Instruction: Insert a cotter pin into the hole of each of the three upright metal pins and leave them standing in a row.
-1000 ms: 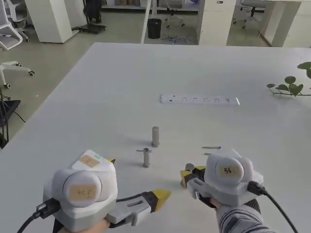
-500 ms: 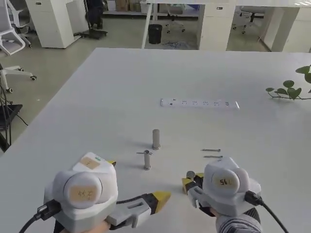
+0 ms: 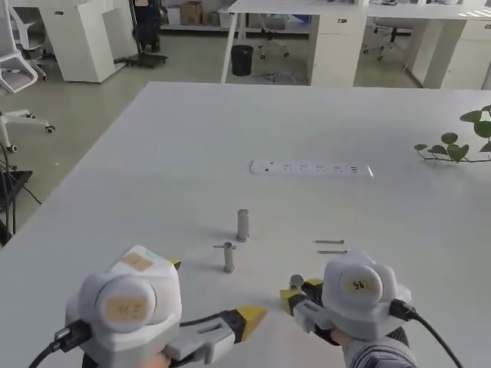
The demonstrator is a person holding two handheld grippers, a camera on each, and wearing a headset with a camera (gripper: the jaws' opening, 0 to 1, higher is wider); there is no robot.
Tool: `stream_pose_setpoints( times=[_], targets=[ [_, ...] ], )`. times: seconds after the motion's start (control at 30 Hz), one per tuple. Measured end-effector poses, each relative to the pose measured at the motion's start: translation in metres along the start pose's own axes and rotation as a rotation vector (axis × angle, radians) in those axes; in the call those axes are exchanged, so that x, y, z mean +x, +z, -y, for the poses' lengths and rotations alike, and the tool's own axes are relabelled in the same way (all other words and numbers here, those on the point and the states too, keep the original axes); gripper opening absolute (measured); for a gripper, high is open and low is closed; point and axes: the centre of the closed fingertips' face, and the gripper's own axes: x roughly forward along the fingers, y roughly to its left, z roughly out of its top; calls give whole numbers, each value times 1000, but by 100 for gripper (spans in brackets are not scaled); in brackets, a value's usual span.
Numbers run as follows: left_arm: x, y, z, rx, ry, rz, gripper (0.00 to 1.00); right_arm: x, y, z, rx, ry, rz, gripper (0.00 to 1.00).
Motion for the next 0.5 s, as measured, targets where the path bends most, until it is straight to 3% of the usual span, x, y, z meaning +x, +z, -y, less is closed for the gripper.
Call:
stream_pose_setpoints(
  times=[0.2, 0.4, 0.5],
  targets=[
    [0, -1, -2, -24, 5, 7, 82, -14, -5, 12, 12, 34, -18, 27],
    [-1, -1, -4, -34, 12, 8, 82, -24, -6, 30, -44, 69, -35, 29],
    [-1, -1, -5, -29, 15, 6, 82, -26, -7, 45, -102, 72, -70, 29]
  ],
)
